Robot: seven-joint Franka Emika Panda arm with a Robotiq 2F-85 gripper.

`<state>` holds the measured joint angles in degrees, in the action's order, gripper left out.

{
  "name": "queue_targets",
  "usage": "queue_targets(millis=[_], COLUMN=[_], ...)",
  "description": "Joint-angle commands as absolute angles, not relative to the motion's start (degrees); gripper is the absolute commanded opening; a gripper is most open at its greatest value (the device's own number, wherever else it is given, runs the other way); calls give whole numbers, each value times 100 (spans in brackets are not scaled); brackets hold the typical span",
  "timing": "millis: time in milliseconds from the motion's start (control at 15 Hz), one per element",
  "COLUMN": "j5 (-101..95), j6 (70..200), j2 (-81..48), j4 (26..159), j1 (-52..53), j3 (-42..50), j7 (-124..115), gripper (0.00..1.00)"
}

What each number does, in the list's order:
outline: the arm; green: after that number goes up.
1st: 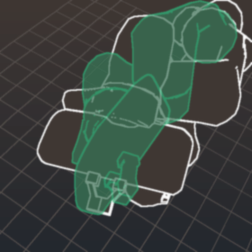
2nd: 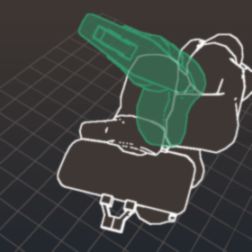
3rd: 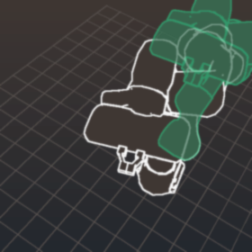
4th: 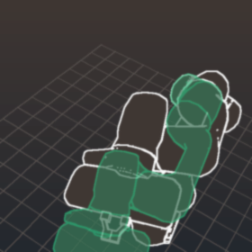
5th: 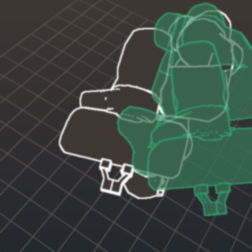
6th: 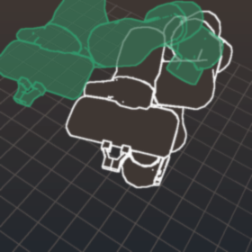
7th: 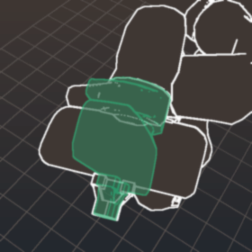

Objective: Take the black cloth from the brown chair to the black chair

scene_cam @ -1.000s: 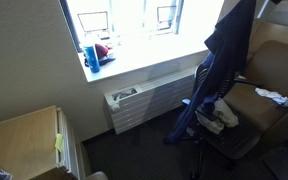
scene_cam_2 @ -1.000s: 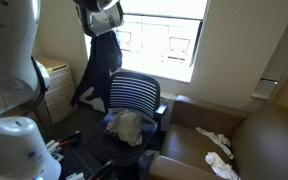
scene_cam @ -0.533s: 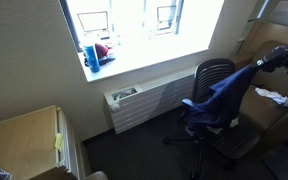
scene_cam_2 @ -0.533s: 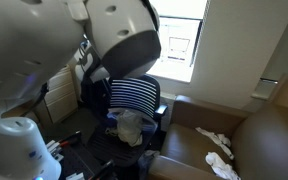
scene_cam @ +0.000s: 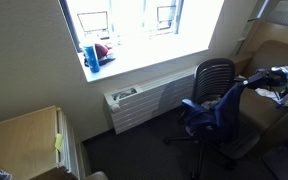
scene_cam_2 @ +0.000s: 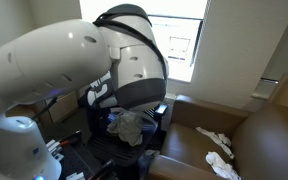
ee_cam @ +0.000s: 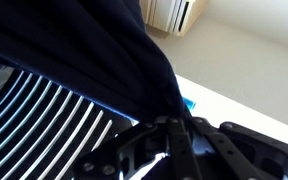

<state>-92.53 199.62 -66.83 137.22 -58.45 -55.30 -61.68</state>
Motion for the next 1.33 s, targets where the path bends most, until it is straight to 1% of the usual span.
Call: queue_targets(millis=[0,333,400,533,733,800,867,933,1067,1133,1200,1267], j5=[-9189,-9317,-8859,-8718,-8461,-8238,-8491,-8385,-8364,-8363,-8372,-8365], j6=[19916,19836,19823,19817,19798,19794,19781,19781,19784,19784,19784,19784], j2=[-7717,-9053,-8395,-8637,-8534,-8505,-8486,-8482,-8482,-8482,-8482,-8482], j4=[13047,12532,12938,12840,12673,12432,12704,12601,12456,12436,12441,12425], j1=[-5980,-5595,-5652,-5348,-4926,-4804,-4978,-4877,-4806,-4807,-4783,-4745], j3=[-5984,-6343,-6680,-6722,-6781,-6592,-6698,-6651,-6602,-6601,-6617,-6630], j7=[-5558,-5386,-5708,-5935,-6385,-6193,-6250,-6246,-6248,-6248,-6247,-6248], gripper=[1,1,1,1,1,29,6,11,26,29,21,51])
